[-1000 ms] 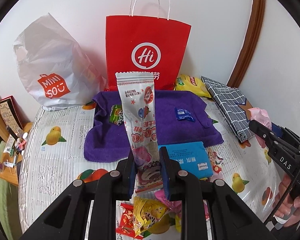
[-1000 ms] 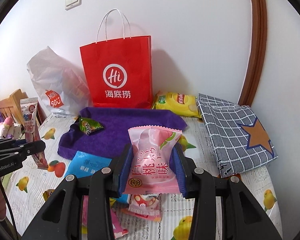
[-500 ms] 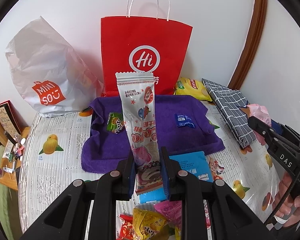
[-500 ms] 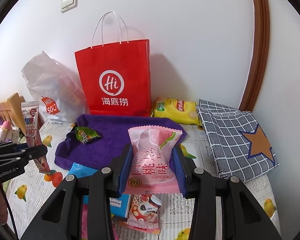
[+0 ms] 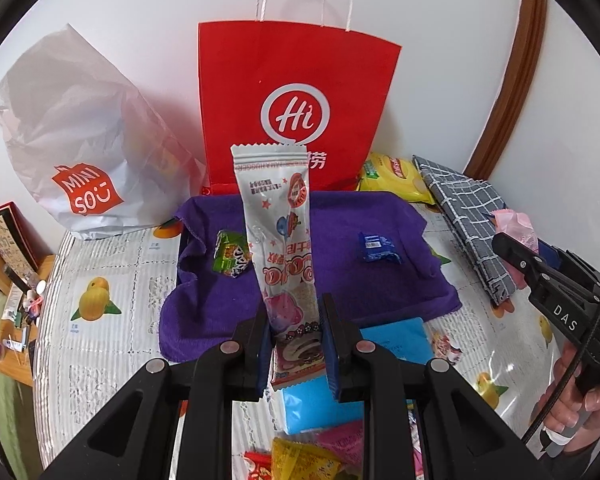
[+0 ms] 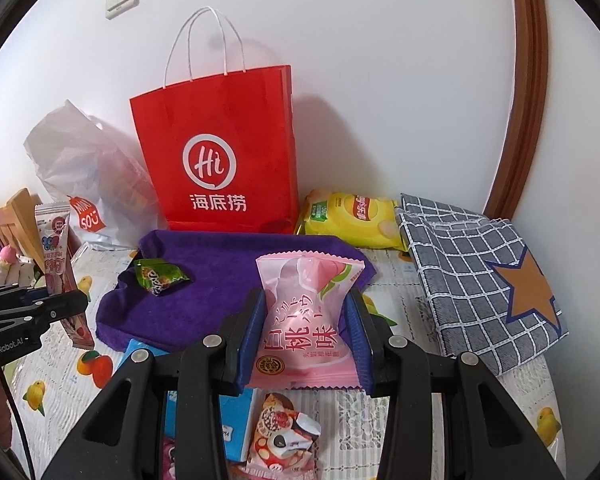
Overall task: Organize snacks
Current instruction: 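Carry the pink packet and white candy stick over the purple towel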
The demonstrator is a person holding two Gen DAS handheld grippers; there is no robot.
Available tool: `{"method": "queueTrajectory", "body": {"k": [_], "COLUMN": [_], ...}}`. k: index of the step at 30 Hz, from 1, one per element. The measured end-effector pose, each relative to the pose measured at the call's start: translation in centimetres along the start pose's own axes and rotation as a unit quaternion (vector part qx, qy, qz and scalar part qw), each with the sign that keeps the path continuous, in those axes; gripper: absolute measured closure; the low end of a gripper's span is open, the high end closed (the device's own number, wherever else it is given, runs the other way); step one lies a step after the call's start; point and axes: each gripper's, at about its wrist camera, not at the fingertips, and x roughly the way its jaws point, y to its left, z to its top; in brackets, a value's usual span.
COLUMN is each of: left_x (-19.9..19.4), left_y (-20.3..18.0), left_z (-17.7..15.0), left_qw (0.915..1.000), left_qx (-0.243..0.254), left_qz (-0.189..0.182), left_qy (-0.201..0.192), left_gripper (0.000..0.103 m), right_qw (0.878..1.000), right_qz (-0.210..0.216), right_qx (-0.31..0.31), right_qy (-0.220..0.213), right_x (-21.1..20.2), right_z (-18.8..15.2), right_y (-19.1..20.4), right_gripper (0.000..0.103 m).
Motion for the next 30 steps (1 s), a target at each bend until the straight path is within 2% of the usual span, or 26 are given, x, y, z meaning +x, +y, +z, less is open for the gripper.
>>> {"method": "queueTrajectory", "body": {"k": [22, 30], "left_x": [7.0, 10.3], "left_y": [4.0, 5.3], "left_z": [2.8, 2.9], "left_qw": [0.9987, 0.9964], "left_qx": [-0.031, -0.042], "left_qz": [0.016, 0.03], "left_qy": [0.038, 0.068], "left_gripper": [0.082, 0.082], "right_qw": [0.999, 0.997], "right_qz": [-0.002, -0.003], "right_qx": [0.001, -0.011], "right_qy": [0.043, 0.072], "right_x": [9.0, 12.1], "right_z": [0.7, 0.0], "right_y": [-0.5, -0.6], "right_gripper": [0.063, 0.063]}}
